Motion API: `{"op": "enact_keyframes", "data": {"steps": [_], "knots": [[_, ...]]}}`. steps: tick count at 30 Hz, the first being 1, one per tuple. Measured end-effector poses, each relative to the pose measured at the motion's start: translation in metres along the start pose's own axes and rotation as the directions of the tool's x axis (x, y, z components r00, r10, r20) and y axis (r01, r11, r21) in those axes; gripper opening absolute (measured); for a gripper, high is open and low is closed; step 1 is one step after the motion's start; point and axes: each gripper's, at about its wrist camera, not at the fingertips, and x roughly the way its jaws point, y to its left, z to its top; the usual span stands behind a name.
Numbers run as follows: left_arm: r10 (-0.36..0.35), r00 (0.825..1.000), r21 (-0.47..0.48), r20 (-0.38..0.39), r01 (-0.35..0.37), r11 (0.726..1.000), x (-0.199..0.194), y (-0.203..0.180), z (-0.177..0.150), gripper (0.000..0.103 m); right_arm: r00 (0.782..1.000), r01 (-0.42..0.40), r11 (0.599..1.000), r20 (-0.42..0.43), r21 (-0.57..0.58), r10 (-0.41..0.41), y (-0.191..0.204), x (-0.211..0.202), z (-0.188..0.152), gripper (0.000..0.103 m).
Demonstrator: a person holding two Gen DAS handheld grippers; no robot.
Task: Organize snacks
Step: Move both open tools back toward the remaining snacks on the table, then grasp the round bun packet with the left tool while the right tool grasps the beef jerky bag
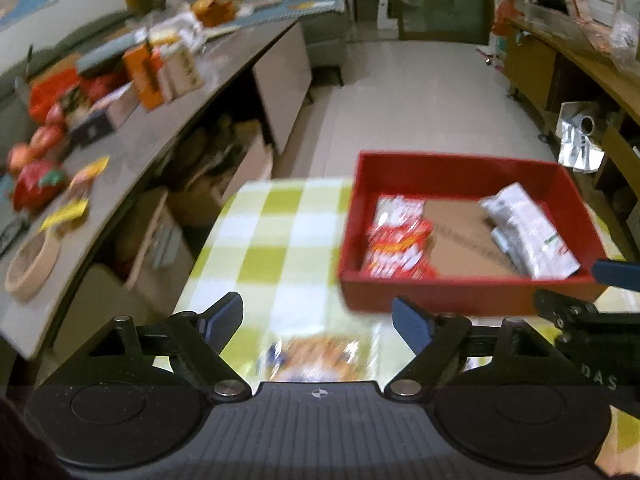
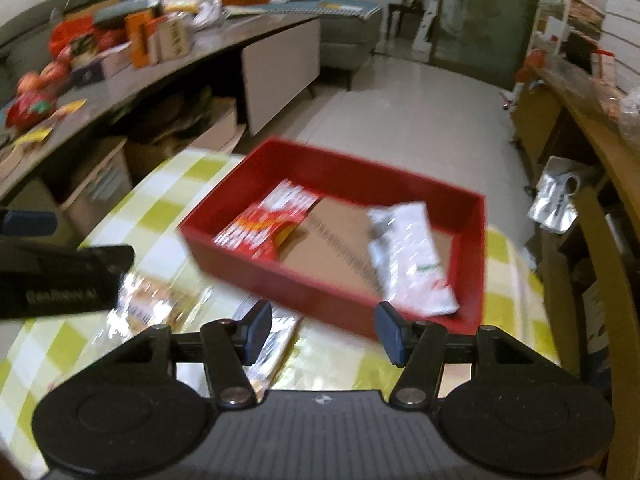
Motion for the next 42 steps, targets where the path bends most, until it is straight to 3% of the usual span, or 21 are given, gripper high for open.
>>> {"op": "enact_keyframes", "data": {"steps": [8,18,22,26,31,34,35,39,42], "knots": [[0.008,0.993,-0.054,-0.122,-0.014,0.998,0.002,0.053,-0.043,0.086,0.997,-0.061,0.998,-0.056,-0.036,0.059,0.033,-0.008,-0.027,0.067],[-0.099,0.949,-0.142,-0.299,0.058,0.988,0.024,0.063,-0.084,0.086,0.99,-0.087,0.995,-0.112,-0.046,0.082,0.047,-0.012,-0.047,0.068],[-0.123,0.937,-0.117,-0.327,0.089,0.989,0.031,0.051,-0.086,0.089,0.988,-0.095,0.995,-0.128,-0.031,0.091,0.041,-0.014,-0.053,0.071],[-0.082,0.934,-0.033,-0.348,0.076,0.997,0.042,0.038,-0.093,0.094,0.985,-0.086,0.996,-0.153,0.003,0.085,0.029,-0.014,-0.06,0.071],[-0.095,0.921,-0.017,-0.377,0.096,0.995,0.051,0.034,-0.1,0.096,0.977,-0.088,0.995,-0.191,0.056,0.097,0.019,-0.016,-0.073,0.072],[-0.108,0.899,0.012,-0.425,0.125,0.992,0.05,0.028,-0.111,0.079,0.967,-0.103,0.991,-0.225,0.085,0.119,0.021,-0.013,-0.081,0.072],[-0.108,0.893,0.02,-0.436,0.13,0.991,0.051,0.027,-0.115,0.068,0.964,-0.111,0.99,-0.234,0.089,0.129,0.023,-0.012,-0.084,0.072],[-0.168,0.879,-0.029,-0.447,0.173,0.984,0.044,0.034,-0.122,0.065,0.942,-0.146,0.983,-0.287,0.113,0.173,0.034,0.001,-0.09,0.072],[-0.221,0.871,-0.075,-0.439,0.21,0.975,0.036,0.04,-0.124,0.064,0.917,-0.177,0.962,-0.321,0.209,0.238,0.033,0.016,-0.09,0.072]]}}
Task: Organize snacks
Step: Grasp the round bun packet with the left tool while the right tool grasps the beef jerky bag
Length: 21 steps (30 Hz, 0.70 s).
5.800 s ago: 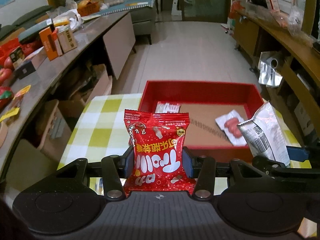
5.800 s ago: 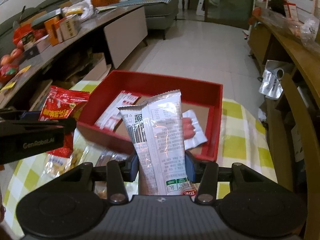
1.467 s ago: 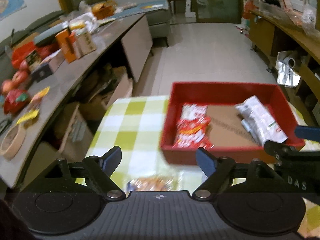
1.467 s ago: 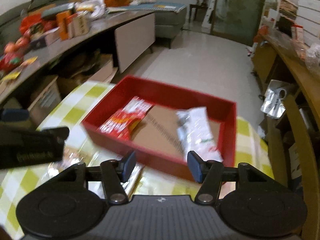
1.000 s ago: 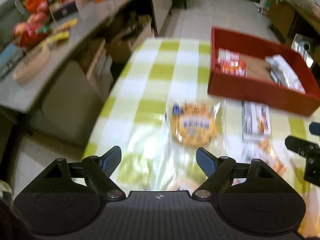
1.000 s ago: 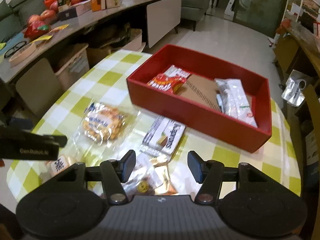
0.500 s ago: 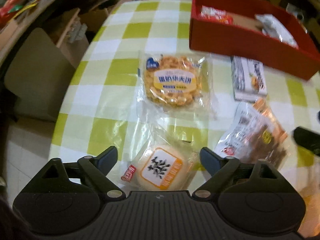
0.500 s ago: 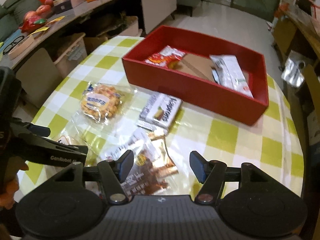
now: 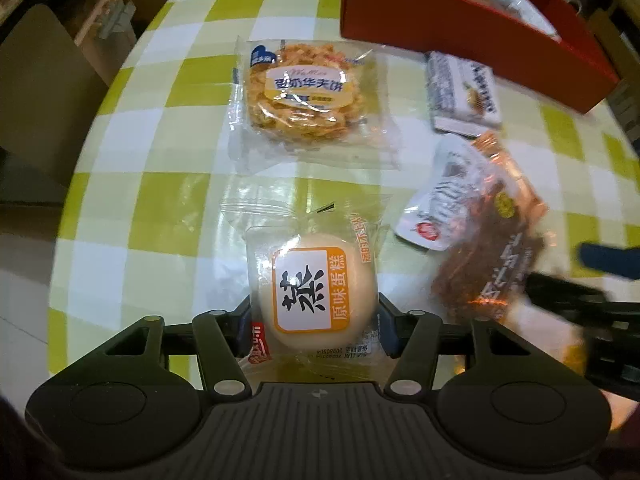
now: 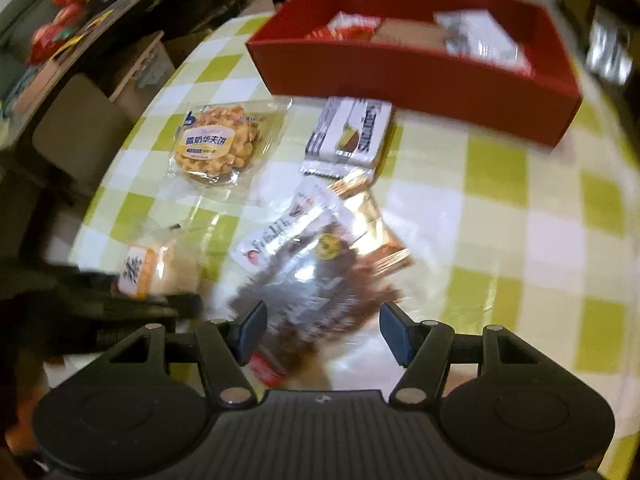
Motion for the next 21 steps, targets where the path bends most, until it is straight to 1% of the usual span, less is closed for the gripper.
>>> {"op": "enact_keyframes", "data": {"steps": [2,4,5,6,8,11,13,15,18,19,21], "knots": [[-0.027,1.0,0.001,0.004,0.027,1.0,-0.004,0.0,-0.003,0.064,1.0,-0.025,0.999,-0.016,0.048,0.025,-0.002,0.008,0.004,0.072],[-0.025,1.0,-0.001,0.006,0.025,1.0,-0.004,-0.002,-0.007,0.064,1.0,-0.019,0.997,-0.02,0.076,0.021,-0.003,0.013,0.007,0.072],[-0.023,1.0,-0.005,0.006,0.023,1.0,-0.003,-0.001,-0.008,0.064,1.0,-0.014,0.996,-0.022,0.091,0.016,-0.003,0.015,0.009,0.073],[-0.023,1.0,-0.014,0.007,0.023,1.0,-0.003,-0.001,-0.01,0.064,1.0,-0.014,0.994,-0.021,0.108,0.016,-0.003,0.017,0.011,0.076],[-0.021,1.0,-0.029,0.015,0.021,0.999,-0.005,-0.002,-0.006,0.065,1.0,-0.022,0.991,-0.003,0.13,0.022,-0.001,0.018,0.014,0.078],[0.002,0.999,-0.049,0.041,0.0,0.999,-0.009,-0.001,-0.006,0.065,0.999,-0.03,0.987,0.027,0.159,0.026,0.004,0.019,0.017,0.078],[0.014,0.999,-0.062,0.047,-0.011,0.998,-0.01,0.001,-0.005,0.065,0.999,-0.016,0.99,0.036,0.143,0.011,0.01,0.022,0.02,0.081],[0.011,0.999,-0.071,0.042,-0.008,0.997,-0.009,0.002,-0.005,0.065,0.999,0.021,0.994,0.043,0.103,-0.025,0.02,0.028,0.023,0.086],[0.019,0.999,-0.083,0.03,-0.017,0.996,-0.007,0.005,-0.009,0.065,0.994,0.089,0.996,0.06,0.01,-0.089,0.034,0.034,0.025,0.086],[0.021,0.999,-0.081,0.027,-0.019,0.997,-0.006,0.005,-0.011,0.065,0.993,0.096,0.995,0.065,-0.01,-0.095,0.035,0.033,0.024,0.086],[0.023,1.0,-0.086,0.022,-0.021,0.996,-0.005,0.007,-0.015,0.065,0.994,0.081,0.997,0.068,0.014,-0.082,0.027,0.025,0.022,0.085]]}}
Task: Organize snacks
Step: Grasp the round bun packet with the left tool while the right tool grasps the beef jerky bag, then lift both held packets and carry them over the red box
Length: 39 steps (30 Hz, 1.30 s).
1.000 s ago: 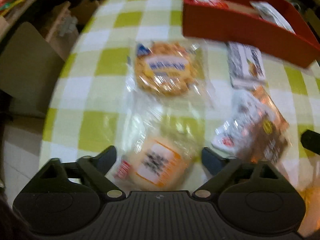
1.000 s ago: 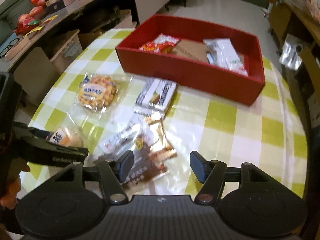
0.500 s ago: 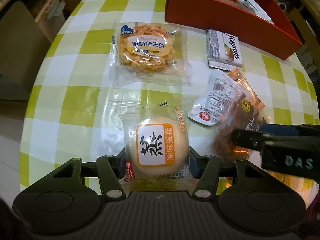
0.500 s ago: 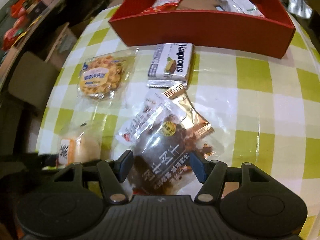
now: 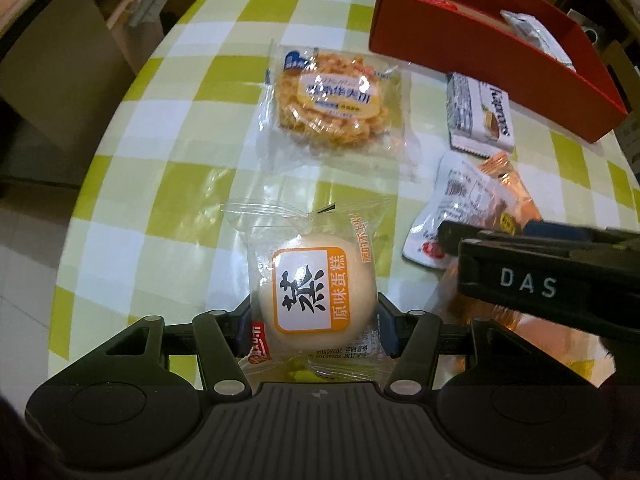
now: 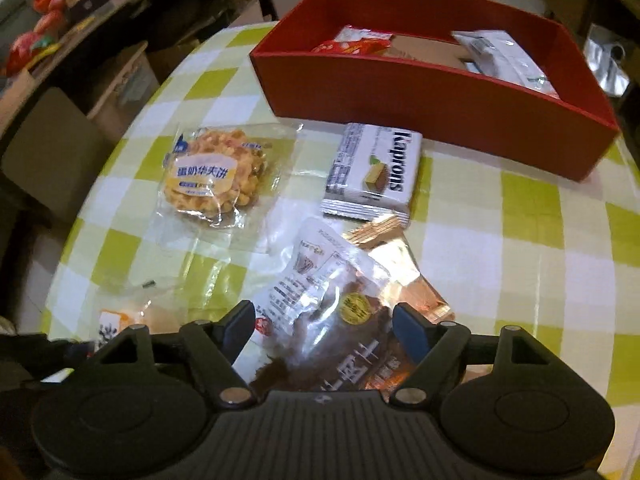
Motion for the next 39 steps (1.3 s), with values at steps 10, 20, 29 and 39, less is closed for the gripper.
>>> {"op": "enact_keyframes", "data": {"steps": [10,20,29,39], "knots": [[-0.038,0.999,-0.035,0.007,0.038,0.999,-0.005,0.008,0.001,0.065,0.999,-0.03,0.976,-0.02,0.217,0.036,-0.015,-0.016,-0.031,0.085],[-0.016,1.0,-0.092,-0.007,0.015,0.996,0.001,0.033,0.007,0.064,0.983,0.18,0.972,-0.004,0.153,-0.181,0.021,0.01,-0.021,0.098],[-0.053,0.998,-0.095,-0.039,0.049,0.994,0.005,0.036,0.007,0.065,0.993,0.099,0.988,-0.059,-0.116,-0.107,0.019,-0.01,-0.046,0.082],[-0.039,0.998,-0.048,-0.051,0.036,0.998,0.011,0.022,0.001,0.066,0.995,0.054,0.988,-0.076,-0.147,-0.066,0.018,-0.005,-0.053,0.094]]}}
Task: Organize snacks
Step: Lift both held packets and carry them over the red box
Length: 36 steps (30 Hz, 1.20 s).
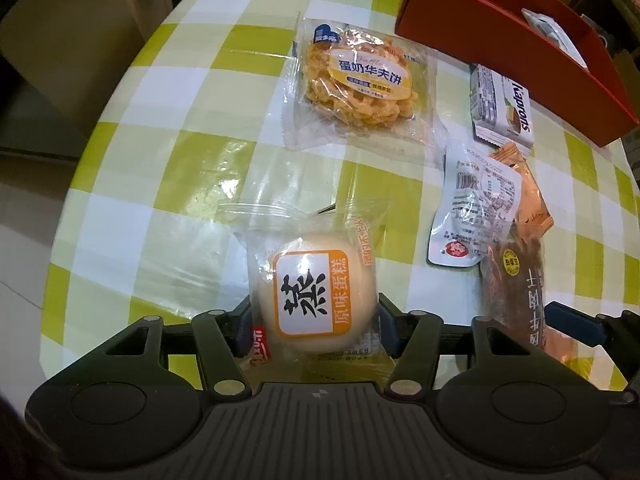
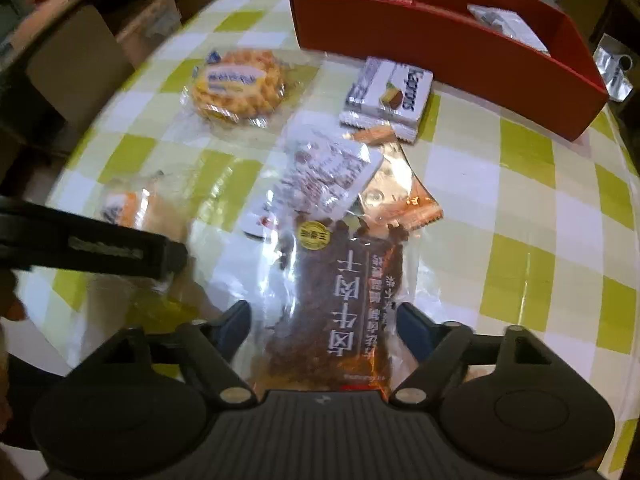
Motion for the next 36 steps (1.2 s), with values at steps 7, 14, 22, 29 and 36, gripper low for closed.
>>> {"op": "enact_keyframes", "data": {"steps": [7,14,22,29,36], "knots": [[0.017,1.0,0.019,0.004,-0.017,1.0,0.002,-0.004,-0.001,0.07,1.0,-0.008,0.998,-0.007,-0.064,0.008,-0.002,0.01,-0.006,0.103],[0.035,0.999,0.104,-0.001,-0.035,0.994,0.008,-0.02,-0.005,0.084,1.0,0.028,0.983,-0.001,-0.182,-0.029,0.01,0.006,-0.012,0.09],[0.025,1.0,0.062,0.005,-0.026,0.998,0.001,-0.013,-0.002,0.065,0.997,-0.051,0.99,0.051,-0.135,0.058,-0.003,-0.018,-0.014,0.083],[0.004,0.999,0.051,0.05,-0.006,0.999,-0.018,-0.018,0.002,0.064,0.986,-0.055,0.996,0.156,-0.075,0.067,-0.02,-0.047,-0.002,0.083],[-0.004,0.99,0.074,0.144,-0.007,0.997,-0.045,-0.041,0.016,0.064,0.98,-0.008,0.999,0.201,-0.032,0.015,-0.041,-0.056,0.011,0.084]]}}
